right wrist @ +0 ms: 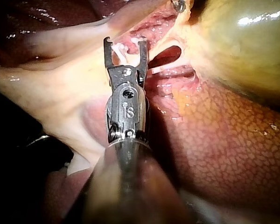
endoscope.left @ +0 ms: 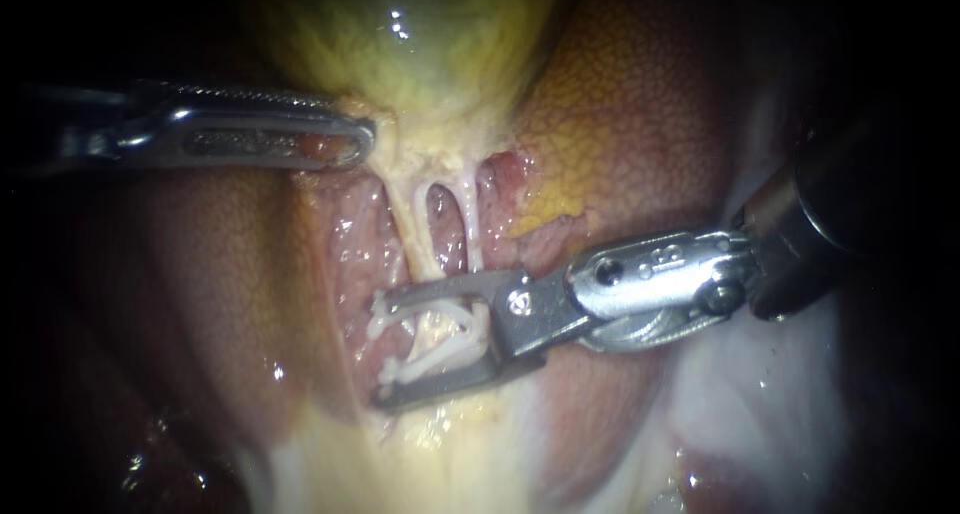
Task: Clipping second clip left tube
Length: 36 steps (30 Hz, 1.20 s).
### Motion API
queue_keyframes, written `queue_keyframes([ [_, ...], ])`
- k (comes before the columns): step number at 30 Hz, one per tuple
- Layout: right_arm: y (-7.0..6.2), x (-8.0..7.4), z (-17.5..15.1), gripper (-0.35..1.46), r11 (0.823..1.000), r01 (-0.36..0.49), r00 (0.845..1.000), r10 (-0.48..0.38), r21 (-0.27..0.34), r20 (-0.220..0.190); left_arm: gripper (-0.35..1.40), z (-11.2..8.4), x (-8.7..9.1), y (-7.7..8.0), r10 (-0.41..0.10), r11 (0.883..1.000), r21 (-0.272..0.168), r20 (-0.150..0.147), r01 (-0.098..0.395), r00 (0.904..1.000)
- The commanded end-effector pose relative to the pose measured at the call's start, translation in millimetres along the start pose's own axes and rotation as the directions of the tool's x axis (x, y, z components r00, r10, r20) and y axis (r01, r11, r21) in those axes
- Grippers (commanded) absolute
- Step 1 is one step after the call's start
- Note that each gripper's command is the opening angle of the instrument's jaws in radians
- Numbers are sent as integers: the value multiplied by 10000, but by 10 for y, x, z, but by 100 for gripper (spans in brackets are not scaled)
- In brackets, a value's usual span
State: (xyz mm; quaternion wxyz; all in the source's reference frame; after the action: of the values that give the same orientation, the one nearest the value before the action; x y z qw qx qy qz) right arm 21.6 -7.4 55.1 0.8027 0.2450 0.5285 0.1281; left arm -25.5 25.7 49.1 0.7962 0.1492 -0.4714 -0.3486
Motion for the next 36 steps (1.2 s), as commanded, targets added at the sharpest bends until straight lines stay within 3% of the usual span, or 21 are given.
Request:
queue_keyframes([
  [1,0,1,0,43,10000,6,10000,-6,-2,-5,-35,0,0,0,1,10000,5,-1,-1,10000],
  [13,-24,33,-44,43,9996,70,9999,-65,273,-160,-35,-7,5,8,32,10000,76,-10,-32,10000],
  [18,-21,38,-67,43,9994,-7,9995,18,334,-326,-35,-8,5,9,92,9999,82,-11,-92,10000],
  [27,-3,20,-75,43,9998,39,9995,-33,182,-330,-35,-10,4,9,89,9999,95,-14,-89,10000],
  [36,16,-3,-62,42,9974,-642,9974,653,338,-310,-35,-10,4,9,89,9999,94,-14,-89,10000],
])
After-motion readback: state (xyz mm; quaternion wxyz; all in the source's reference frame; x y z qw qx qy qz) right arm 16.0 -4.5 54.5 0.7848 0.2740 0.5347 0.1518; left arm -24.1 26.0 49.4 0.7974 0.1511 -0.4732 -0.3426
